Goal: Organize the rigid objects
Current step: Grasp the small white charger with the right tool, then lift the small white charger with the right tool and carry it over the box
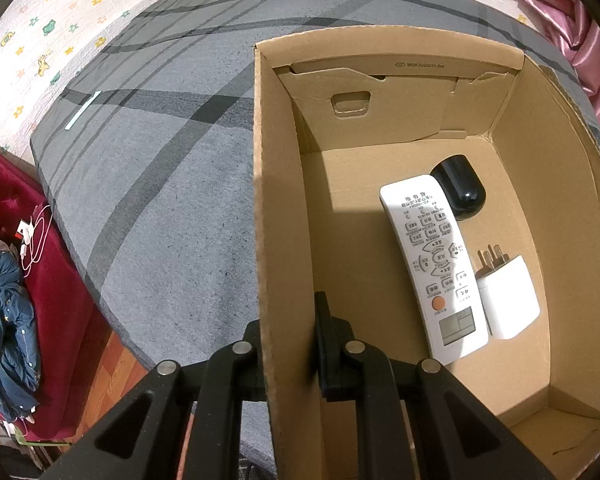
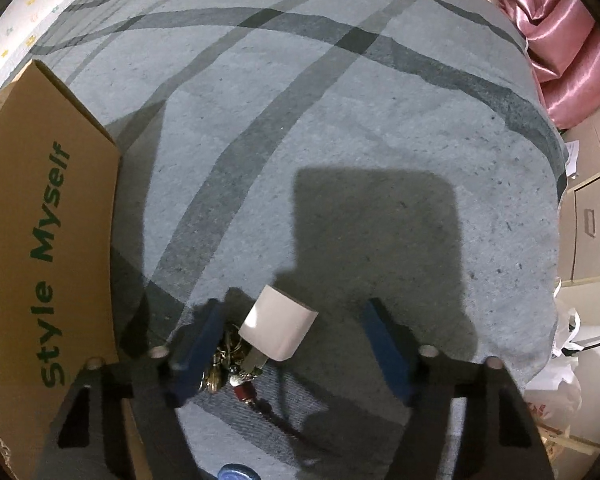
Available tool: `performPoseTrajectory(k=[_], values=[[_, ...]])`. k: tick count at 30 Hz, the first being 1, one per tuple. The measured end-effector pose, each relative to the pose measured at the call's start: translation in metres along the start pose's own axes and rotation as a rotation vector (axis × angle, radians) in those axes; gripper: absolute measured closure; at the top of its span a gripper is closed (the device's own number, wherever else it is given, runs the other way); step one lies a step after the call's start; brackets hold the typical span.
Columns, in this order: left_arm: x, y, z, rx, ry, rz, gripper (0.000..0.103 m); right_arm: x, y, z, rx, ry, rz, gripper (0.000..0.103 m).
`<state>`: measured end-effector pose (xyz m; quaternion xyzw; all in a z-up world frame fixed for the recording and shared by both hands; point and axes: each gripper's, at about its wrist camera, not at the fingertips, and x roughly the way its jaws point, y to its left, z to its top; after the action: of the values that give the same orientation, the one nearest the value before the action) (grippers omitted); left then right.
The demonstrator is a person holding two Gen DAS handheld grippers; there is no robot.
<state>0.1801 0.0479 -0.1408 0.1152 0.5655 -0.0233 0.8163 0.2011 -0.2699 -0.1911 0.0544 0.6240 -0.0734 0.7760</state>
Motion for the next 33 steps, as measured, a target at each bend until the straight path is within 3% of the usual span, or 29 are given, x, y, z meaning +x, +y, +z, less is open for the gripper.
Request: performPoseTrajectory(k=[2, 3, 4, 23, 33], values=[[0.000, 0.000, 0.000, 0.000, -0.001, 0.001, 0.089, 0.000, 0.002, 0.000, 0.001, 0.002, 0.018, 0.047], [0.000, 0.000, 0.000, 0.001, -0.001, 0.001, 0.089, 0.000, 0.003, 0.000, -0.002, 0.005, 0.037, 0.060], [0.000, 0.001, 0.000, 0.000, 0.000, 0.000, 0.089, -0.001, 0.002, 0.000, -0.006, 0.006, 0.045, 0.061], [0.000, 0.000, -0.001, 0.002, -0.001, 0.003, 0.089, -0.030, 0.015, 0.002, -0.047, -0.049, 0.024, 0.062], [0.001, 0.001, 0.000, -0.001, 0.001, 0.000, 0.089, -0.075, 0.027, 0.008, -0.084, -0.102, 0.029, 0.062]])
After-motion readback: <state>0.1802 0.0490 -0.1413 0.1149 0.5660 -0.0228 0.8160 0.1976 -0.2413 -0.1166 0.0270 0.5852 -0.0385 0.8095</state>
